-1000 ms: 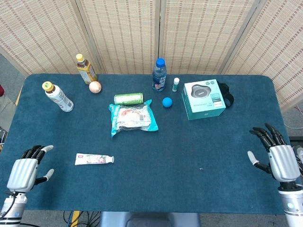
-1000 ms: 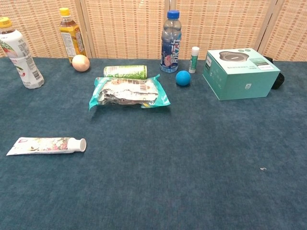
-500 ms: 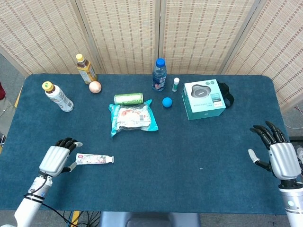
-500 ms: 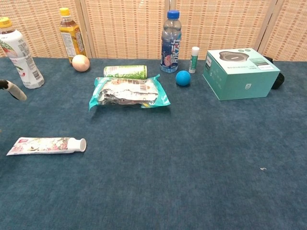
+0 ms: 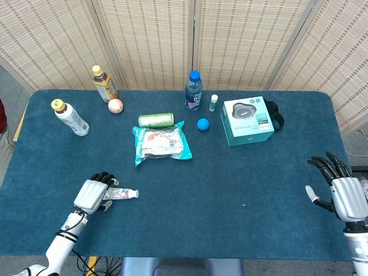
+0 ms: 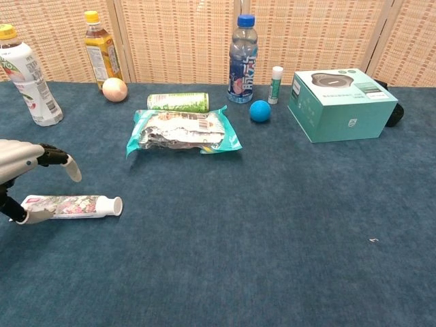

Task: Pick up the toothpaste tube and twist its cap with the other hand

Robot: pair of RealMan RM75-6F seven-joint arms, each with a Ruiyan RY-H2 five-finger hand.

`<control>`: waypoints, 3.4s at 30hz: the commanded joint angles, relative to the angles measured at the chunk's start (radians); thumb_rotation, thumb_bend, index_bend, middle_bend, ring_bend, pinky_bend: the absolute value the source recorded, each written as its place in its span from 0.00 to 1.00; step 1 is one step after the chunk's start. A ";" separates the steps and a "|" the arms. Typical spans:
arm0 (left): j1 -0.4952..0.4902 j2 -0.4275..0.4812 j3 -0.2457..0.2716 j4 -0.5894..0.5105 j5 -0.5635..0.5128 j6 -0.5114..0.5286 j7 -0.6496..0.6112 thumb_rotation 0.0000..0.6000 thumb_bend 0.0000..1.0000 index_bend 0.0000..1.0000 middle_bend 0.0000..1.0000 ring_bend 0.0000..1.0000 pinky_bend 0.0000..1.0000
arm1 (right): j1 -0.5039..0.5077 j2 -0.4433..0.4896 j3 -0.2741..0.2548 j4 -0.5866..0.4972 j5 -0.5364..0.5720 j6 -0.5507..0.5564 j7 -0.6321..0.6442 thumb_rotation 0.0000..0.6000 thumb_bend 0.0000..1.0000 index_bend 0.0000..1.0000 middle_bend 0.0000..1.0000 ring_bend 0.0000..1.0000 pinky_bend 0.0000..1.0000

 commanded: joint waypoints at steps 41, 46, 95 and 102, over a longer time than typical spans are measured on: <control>-0.031 -0.064 0.030 0.029 -0.090 -0.010 0.023 1.00 0.28 0.35 0.25 0.15 0.19 | -0.027 0.011 -0.023 0.026 -0.006 0.007 0.073 1.00 0.26 0.25 0.23 0.08 0.16; -0.034 -0.074 0.030 0.042 -0.096 -0.011 0.023 1.00 0.28 0.34 0.26 0.15 0.19 | -0.029 0.011 -0.024 0.028 -0.006 0.006 0.076 1.00 0.26 0.25 0.23 0.08 0.16; -0.369 0.340 -0.030 -0.120 0.230 -0.251 -0.879 1.00 0.48 0.58 0.64 0.43 0.36 | 0.383 0.010 0.090 -0.218 -0.321 -0.263 -0.034 1.00 0.20 0.41 0.25 0.08 0.16; -0.458 0.393 -0.028 -0.166 0.283 -0.299 -1.045 1.00 0.50 0.59 0.65 0.43 0.36 | 0.502 -0.066 0.125 -0.231 -0.312 -0.366 -0.111 1.00 0.17 0.42 0.26 0.08 0.16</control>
